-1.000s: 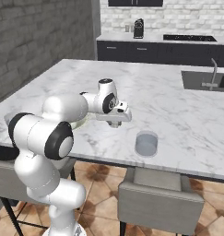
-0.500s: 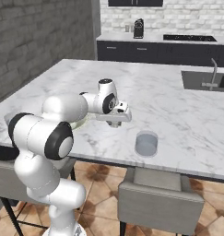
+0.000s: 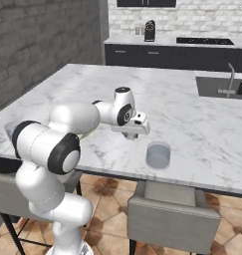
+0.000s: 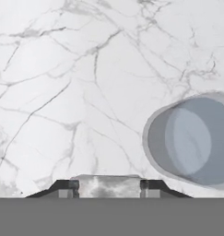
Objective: There are four ice cubes in the ice bowl. Place two ice cubes in each glass of water.
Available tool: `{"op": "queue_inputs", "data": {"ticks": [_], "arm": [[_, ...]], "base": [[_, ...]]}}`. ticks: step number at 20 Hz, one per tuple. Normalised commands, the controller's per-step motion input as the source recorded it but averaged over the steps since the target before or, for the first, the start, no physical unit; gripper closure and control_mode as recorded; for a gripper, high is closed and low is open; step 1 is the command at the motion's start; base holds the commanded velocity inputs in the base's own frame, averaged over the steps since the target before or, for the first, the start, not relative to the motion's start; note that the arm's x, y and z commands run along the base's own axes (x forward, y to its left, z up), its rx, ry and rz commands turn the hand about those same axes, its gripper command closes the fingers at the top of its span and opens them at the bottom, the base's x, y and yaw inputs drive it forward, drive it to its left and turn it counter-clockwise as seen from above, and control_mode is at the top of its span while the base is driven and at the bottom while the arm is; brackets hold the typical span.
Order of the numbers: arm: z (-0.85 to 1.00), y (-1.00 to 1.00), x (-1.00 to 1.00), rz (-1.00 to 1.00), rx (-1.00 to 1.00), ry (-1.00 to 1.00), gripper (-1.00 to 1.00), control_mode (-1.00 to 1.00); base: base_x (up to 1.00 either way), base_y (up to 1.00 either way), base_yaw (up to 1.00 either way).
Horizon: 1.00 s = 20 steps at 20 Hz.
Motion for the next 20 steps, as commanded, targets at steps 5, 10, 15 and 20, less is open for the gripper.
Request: {"op": "queue_inputs", "data": {"ticks": [5, 10, 15, 20], "arm": [[0.00, -0.43, 0.19, -0.01, 0.08, -0.01, 1.00, -1.00], [0.00, -0.31, 0.22, 0.00, 0.11, -0.02, 1.00, -1.00], [0.01, -0.32, 0.03, 0.00, 0.01, -0.04, 1.00, -1.00], [0.02, -0.28, -0.03, 0.00, 0.00, -0.03, 1.00, -1.00]], "base": [[0.00, 0.00, 0.00], [0.00, 0.00, 0.00], [0.00, 0.00, 0.00], [0.00, 0.00, 0.00]]}}
